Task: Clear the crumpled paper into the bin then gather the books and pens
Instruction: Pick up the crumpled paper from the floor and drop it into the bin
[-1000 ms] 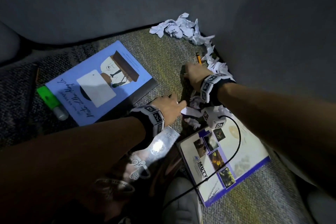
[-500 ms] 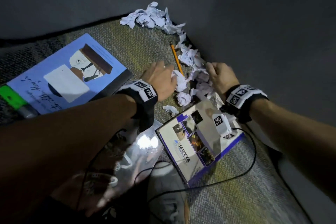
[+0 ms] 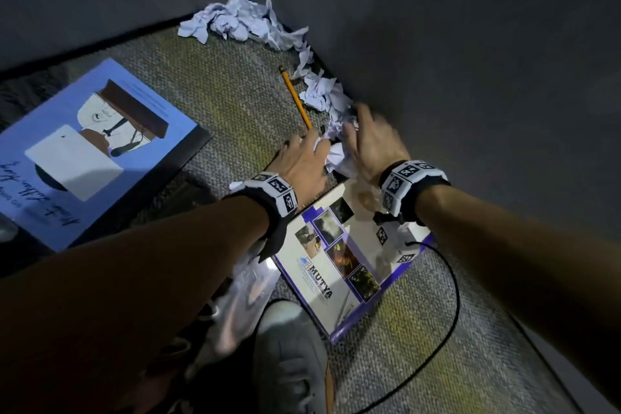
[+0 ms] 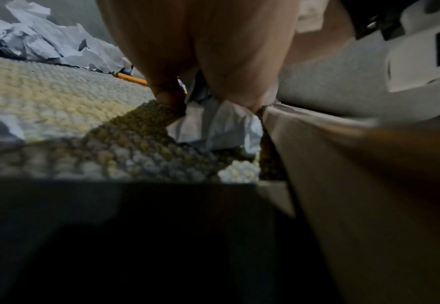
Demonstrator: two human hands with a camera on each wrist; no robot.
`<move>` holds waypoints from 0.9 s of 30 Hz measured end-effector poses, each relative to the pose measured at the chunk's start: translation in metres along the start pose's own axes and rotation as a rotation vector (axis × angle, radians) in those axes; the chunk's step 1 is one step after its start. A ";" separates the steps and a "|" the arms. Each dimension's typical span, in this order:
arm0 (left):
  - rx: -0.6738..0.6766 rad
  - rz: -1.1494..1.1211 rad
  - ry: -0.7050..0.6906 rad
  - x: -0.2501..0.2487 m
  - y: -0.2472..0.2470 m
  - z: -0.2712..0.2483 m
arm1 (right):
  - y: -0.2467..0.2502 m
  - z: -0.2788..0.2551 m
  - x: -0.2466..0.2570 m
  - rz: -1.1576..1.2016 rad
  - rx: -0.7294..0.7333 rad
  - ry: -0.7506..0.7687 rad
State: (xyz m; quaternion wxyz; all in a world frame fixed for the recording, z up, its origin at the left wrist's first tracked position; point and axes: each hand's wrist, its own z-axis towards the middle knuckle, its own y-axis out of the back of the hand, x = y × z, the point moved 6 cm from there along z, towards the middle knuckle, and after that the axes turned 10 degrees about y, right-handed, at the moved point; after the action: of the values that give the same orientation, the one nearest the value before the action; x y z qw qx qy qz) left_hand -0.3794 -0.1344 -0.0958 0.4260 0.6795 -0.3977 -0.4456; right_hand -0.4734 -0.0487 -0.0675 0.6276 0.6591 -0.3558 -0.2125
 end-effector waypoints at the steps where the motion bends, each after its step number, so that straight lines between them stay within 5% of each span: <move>1: 0.009 -0.002 -0.019 0.000 0.000 0.001 | -0.007 0.001 0.004 -0.033 0.019 0.013; 12: -0.003 -0.181 0.102 0.042 0.032 -0.013 | -0.032 -0.006 0.028 -0.144 0.041 0.003; 18: 0.031 0.132 -0.011 0.066 0.025 -0.047 | -0.033 -0.006 0.030 -0.218 0.064 -0.018; 27: 0.005 0.161 0.161 0.051 -0.003 -0.058 | -0.034 -0.003 0.030 -0.042 0.130 -0.089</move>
State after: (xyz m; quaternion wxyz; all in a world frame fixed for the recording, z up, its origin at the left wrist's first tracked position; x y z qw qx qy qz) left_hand -0.3093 -0.1678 -0.0982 0.4893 0.6801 -0.4167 -0.3528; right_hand -0.4444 -0.0702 -0.0957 0.5623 0.6957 -0.3827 -0.2311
